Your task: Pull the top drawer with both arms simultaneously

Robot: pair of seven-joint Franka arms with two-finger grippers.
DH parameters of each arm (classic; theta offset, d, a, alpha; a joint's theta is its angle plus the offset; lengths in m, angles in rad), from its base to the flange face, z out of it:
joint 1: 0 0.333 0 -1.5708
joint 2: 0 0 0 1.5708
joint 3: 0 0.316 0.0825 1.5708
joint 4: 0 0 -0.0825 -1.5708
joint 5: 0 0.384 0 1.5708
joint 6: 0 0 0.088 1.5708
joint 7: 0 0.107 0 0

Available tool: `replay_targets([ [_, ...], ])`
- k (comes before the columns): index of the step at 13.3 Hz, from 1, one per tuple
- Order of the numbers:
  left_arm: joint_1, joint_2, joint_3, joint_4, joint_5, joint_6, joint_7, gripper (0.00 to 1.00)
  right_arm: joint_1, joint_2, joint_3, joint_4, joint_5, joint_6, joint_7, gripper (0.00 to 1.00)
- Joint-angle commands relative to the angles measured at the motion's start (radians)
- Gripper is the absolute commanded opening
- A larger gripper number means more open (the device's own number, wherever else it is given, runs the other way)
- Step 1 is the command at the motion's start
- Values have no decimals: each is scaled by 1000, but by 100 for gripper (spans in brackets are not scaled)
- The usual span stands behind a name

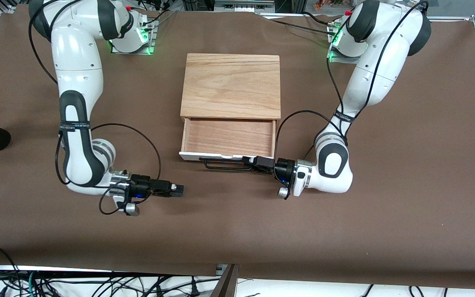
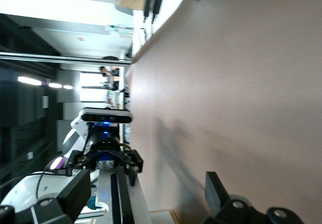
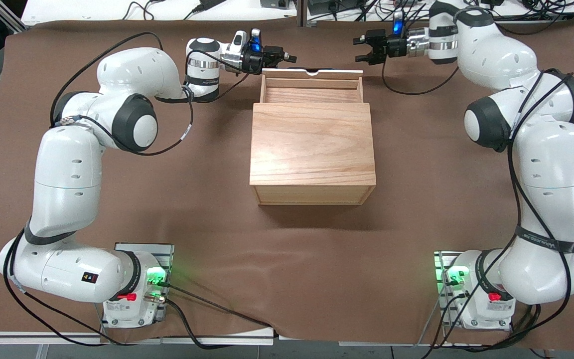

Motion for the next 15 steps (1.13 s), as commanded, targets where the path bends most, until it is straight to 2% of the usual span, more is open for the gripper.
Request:
replay_targets([
  [1, 0, -60, 43, -38, 114, -35, -39, 100, 13, -63, -50, 50, -197, -2, 153, 100],
  [3, 33, -114, 55, -35, 248, -44, -142, 100, 13, -109, -58, 49, -343, -4, 244, 100],
  [5, 68, -167, 54, -29, 367, -61, -197, 100, 8, -132, -69, 47, -444, -10, 281, 100],
  [7, 91, -224, 54, -29, 487, -84, -246, 100, 13, -163, -86, 44, -527, -21, 398, 100],
  [9, 101, -295, 55, -29, 651, -84, -291, 100, 18, -200, -84, 46, -653, -22, 526, 100],
  [11, 105, -364, 58, -29, 812, -84, -322, 100, 18, -253, -86, 42, -756, -54, 555, 100],
  [13, 121, -413, 66, -29, 981, -84, -322, 100, 7, -319, -83, 21, -900, -67, 586, 100],
  [15, 124, -468, 68, -29, 1104, -84, -320, 100, 2, -427, -58, -54, -1117, -64, 591, 100],
])
